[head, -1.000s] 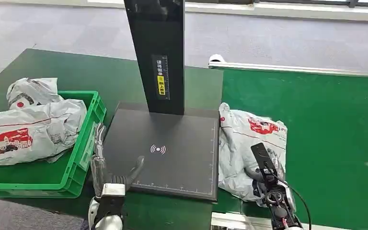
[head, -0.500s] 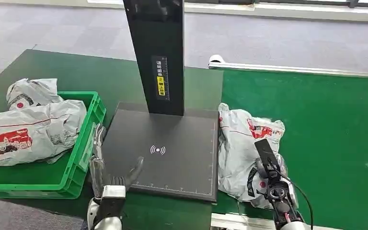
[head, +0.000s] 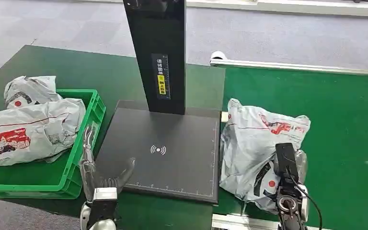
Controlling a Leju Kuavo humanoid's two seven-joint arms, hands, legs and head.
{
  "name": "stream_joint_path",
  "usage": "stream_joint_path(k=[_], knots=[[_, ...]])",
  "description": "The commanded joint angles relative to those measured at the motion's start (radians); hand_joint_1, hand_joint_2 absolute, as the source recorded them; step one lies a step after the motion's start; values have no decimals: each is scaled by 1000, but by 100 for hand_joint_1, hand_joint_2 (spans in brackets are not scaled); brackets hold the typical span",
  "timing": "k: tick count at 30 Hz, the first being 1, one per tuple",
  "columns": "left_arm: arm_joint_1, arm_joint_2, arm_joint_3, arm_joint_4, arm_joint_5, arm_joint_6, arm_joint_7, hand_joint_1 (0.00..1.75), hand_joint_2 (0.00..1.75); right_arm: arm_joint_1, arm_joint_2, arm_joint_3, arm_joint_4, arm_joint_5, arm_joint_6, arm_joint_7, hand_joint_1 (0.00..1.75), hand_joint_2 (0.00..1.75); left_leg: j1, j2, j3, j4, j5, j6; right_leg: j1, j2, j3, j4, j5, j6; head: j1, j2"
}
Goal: Moved the parcel from conveyor to table for the left to box.
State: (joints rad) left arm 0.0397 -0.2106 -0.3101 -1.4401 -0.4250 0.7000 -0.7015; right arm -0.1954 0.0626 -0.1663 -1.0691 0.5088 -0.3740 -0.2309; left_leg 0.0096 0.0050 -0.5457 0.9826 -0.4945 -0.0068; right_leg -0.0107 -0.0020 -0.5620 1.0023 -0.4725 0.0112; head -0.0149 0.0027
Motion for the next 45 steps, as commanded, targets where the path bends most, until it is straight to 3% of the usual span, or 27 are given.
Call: stream_joint_path(k=[1, 5, 10, 29, 32, 34, 38, 40, 45], knots=[[5, 4, 7, -16, -4, -2, 3, 0, 175, 203, 102, -86, -584, -158, -189, -199, 175, 175, 0, -3, -2, 0, 0, 0, 0, -3, -2, 1, -1, -1, 0, 0], [12, 10, -3, -44, 1, -2, 3, 0, 175, 256, 101, -53, -650, -214, -176, -233, 175, 175, 0, -4, -1, 0, 0, 0, 0, -3, -1, 0, -2, -1, 0, 0], [-4, 16, 4, -45, 5, -2, 3, 0, 175, 240, 96, 33, -605, -236, -125, -229, 175, 175, 0, 1, -1, 0, 0, 0, 0, 1, -2, 0, -1, -1, 0, 0], [-4, 16, 4, -45, 5, -2, 3, 0, 175, 240, 96, 33, -605, -236, -125, -229, 175, 175, 0, 1, 0, -1, 0, 0, 0, 1, -1, -1, 0, -1, 0, 0], [-28, 23, 14, -26, 18, -2, 3, 0, 175, 151, 69, 173, -423, -189, 73, -59, 175, 175, 0, 4, 0, -2, 0, 0, 1, 4, -1, -1, 1, -1, 0, 0], [-48, 31, 11, -9, 29, -2, 3, 0, 175, 86, 69, 243, -281, -149, 141, -16, 175, 175, 1, 7, 1, -1, 0, 0, 1, 7, 0, -1, 1, -1, 0, 0], [-75, 27, 17, 23, 26, -2, 3, 0, 175, -3, 94, 364, -1, -142, 295, 7, 175, 175, 2, 10, 4, -4, 2, -1, 2, 10, 1, -4, 4, -2, 0, 0], [-75, 23, 27, 24, 21, -2, 3, 0, 175, -29, 103, 412, 60, -111, 320, 16, 175, 175, 2, 5, 3, -3, 2, -1, 2, 5, 2, -2, 1, -2, 0, 0], [-72, 6, 49, 39, 5, -2, 3, 0, 175, -92, 123, 527, 153, -40, 410, 63, 175, 175, 1, 7, 2, -3, 2, -1, 2, 7, 0, -1, 1, -2, 0, 0]])
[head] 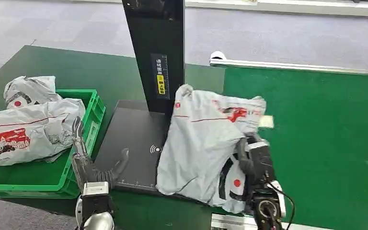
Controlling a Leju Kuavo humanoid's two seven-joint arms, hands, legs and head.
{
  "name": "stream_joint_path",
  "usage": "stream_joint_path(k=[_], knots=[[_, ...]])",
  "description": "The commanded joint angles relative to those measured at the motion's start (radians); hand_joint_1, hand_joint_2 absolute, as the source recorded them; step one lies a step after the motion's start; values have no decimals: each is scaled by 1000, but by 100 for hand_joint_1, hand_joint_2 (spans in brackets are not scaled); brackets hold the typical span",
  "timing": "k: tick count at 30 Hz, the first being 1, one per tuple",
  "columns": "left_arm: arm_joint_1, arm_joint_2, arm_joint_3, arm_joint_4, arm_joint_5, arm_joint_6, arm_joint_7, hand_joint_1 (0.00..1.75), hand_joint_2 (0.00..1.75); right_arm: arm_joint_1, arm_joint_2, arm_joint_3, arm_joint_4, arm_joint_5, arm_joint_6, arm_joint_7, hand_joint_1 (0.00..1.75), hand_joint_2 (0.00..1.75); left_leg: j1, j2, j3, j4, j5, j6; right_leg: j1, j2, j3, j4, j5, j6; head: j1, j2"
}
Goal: Moved the parcel from conveyor to table for the left to box.
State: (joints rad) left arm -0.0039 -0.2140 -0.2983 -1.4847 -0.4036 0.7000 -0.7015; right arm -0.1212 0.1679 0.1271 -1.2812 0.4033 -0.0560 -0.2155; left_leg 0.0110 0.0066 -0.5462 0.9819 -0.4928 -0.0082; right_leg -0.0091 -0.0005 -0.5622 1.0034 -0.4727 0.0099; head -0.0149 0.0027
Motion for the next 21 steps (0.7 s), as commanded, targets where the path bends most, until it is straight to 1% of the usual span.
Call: stream_joint_path(k=[1, 4, 11, 12, 13, 21], knots=[[-23, 5, 43, 78, -20, -2, 3, 0, 175, -174, 17, 237, 374, 62, 94, 41, 175, 175, 0, 6, 3, -3, 0, 0, 0, 7, 1, -3, 2, -1, 0, 0], [-11, 4, 52, 59, -20, -2, 3, 0, 175, -174, 1, 235, 355, 48, 98, 28, 175, 175, 0, 2, 1, -1, 0, 0, 0, 2, -1, -1, 1, 0, 0, 0], [-7, 0, 63, 58, -22, -2, 3, 0, 175, -189, -6, 236, 362, 29, 116, 27, 175, 175, 0, 1, 0, -2, 1, 0, 0, 1, -1, -2, 1, 0, 0, 0], [-5, -3, 68, 55, -24, -2, 3, 0, 175, -196, 0, 227, 371, 27, 94, 34, 131, 175, 0, 1, 0, -1, 0, 0, 0, 1, -1, -1, 1, 0, 0, 0], [1, -4, 72, 50, -28, -2, 3, 0, 175, -204, 2, 233, 377, 41, 75, 38, 0, 175, 0, 1, 0, -1, 0, 0, 0, 2, -1, -1, 1, 0, 0, 0], [4, -2, 70, 50, -29, -2, 3, 0, 175, -205, -2, 229, 374, 37, 72, 34, 0, 175, 0, 0, 1, -2, 1, 1, 0, 1, 0, -3, 2, 0, 0, 0]])
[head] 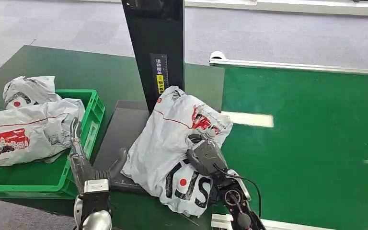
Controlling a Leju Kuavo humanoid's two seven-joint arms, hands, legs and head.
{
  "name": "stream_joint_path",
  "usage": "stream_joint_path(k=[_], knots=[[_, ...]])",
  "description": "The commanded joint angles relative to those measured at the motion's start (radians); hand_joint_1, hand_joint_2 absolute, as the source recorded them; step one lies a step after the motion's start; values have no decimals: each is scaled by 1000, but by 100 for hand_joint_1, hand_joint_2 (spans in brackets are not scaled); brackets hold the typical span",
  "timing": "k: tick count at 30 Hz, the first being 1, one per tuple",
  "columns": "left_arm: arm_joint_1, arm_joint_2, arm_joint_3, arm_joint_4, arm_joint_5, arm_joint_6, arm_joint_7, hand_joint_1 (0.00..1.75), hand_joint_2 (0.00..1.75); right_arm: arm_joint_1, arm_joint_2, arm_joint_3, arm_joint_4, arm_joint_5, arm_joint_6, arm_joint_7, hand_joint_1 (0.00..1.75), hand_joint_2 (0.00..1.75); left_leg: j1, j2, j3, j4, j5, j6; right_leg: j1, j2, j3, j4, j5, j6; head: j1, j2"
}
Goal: Moved the parcel from conveyor to table for the left to box.
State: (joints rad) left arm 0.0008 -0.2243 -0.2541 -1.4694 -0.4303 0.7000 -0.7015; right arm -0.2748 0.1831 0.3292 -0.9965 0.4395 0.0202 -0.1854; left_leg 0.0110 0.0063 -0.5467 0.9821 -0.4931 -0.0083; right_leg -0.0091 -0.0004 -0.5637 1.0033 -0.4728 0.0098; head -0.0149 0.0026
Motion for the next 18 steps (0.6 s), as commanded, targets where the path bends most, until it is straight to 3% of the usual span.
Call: stream_joint_path(k=[1, 8, 11, 15, 18], knots=[[-2, 9, 23, 37, -2, -2, 3, 0, 175, -46, -25, 34, 79, 2, -1, -21, 0, 175, 0, 1, 1, -1, 0, 0, 0, 1, 1, -1, 1, 0, 0, 0], [25, 11, 17, 25, -13, -2, 3, 0, 175, 27, -34, 23, -158, 21, -147, -200, 0, 175, 0, -1, 0, -1, 1, 0, 0, 0, 0, -1, 0, 0, 0, 0], [-7, 57, -72, 125, 47, -22, 28, 0, 175, 120, -50, -8, -380, -38, -261, -296, 0, 175, -1, -3, 0, -1, 1, 0, -1, -3, 1, -1, 0, 0, 0, 0], [-42, 71, -127, 157, 48, -43, 67, 0, 175, 172, -67, -31, -499, -88, -270, -310, 0, 175, -1, -9, 0, -3, 2, 1, -1, -9, 1, -3, -1, 0, 0, 0], [-87, 78, -169, 191, 62, -121, 110, 0, 175, 200, -47, -83, -567, -203, -287, -362, 0, 175, -1, -4, -1, -1, 1, 0, -1, -4, -1, -1, 0, 0, 0, 0]])
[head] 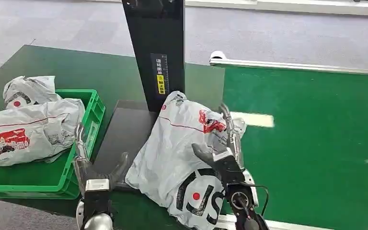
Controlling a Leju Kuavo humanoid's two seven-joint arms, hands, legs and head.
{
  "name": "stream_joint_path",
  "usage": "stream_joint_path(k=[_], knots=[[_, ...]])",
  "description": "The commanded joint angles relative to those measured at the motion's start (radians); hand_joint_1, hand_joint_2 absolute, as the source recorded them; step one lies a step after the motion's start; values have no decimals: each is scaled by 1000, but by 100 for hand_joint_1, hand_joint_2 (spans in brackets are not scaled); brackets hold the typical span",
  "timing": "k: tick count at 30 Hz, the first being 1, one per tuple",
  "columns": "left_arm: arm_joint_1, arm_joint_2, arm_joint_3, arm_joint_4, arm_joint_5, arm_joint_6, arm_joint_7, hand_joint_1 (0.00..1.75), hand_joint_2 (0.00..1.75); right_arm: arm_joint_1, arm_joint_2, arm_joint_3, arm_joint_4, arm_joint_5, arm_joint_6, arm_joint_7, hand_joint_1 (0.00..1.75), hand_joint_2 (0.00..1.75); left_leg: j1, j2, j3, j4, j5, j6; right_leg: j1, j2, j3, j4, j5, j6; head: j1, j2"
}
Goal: Moved the parcel from conveyor to table for the left to box.
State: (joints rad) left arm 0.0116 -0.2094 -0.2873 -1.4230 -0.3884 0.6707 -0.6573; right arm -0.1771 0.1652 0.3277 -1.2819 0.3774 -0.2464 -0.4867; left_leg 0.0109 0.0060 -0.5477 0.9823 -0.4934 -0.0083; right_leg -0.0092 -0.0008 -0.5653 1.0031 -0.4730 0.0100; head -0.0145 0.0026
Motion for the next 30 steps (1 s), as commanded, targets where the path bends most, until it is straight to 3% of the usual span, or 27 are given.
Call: stream_joint_path(k=[1, 3, 7, 8, 15, 19, 23, 24, 30], knots=[[-124, 63, -152, 166, 27, -143, 93, 0, 175, 118, -20, -109, -331, -199, -34, -91, 0, 175, -1, -4, -1, 0, 1, 0, -1, -4, 0, 0, 0, 0, 0, 0], [-162, 56, -170, 210, 29, -194, 108, 0, 175, 164, -15, -150, -453, -290, -59, -145, 0, 175, -1, -6, -1, -1, 2, 0, -1, -6, 0, 0, 0, 0, 0, 0], [-221, 31, -215, 311, -6, -316, 158, 0, 175, 239, -15, -233, -670, -327, -144, -186, 0, 175, -1, -10, -2, 0, 2, 1, -1, -10, 1, -1, -1, 0, 0, 0], [-249, 9, -224, 381, 1, -405, 189, 0, 175, 253, -24, -248, -703, -332, -148, -189, 0, 175, -1, -10, -2, 0, 1, 1, -1, -9, 1, 0, -1, 0, 0, 0], [-331, -36, -259, 597, -32, -509, 222, 0, 175, 235, -30, -239, -648, -344, -155, -210, 0, 175, -1, -3, 0, -1, 1, 0, -1, -3, 1, -1, 1, 0, 0, 0], [-405, -96, -321, 869, -88, -535, 184, 0, 175, 158, -12, -239, -545, -418, -75, -168, 0, 175, -1, -5, 2, -2, 2, 1, -1, -4, 3, -3, 2, 0, 0, 0], [-427, -111, -340, 954, -103, -544, 177, 3, 175, 122, 4, -259, -512, -448, -37, -142, 0, 175, -1, -1, 2, -1, 1, 1, -1, 0, 3, -2, 1, 0, -1, 0], [-435, -111, -337, 965, -103, -547, 179, 134, 175, 116, 8, -269, -506, -470, -18, -135, 0, 175, -1, 0, 3, -2, 2, 1, -1, 1, 4, -4, 2, 0, 0, 0], [-439, -107, -336, 965, -103, -550, 179, 134, 175, 114, 6, -271, -505, -471, -16, -134, 0, 175, -1, -3, 4, -2, 1, 1, -1, -3, 6, -3, 2, 0, 0, 0]])
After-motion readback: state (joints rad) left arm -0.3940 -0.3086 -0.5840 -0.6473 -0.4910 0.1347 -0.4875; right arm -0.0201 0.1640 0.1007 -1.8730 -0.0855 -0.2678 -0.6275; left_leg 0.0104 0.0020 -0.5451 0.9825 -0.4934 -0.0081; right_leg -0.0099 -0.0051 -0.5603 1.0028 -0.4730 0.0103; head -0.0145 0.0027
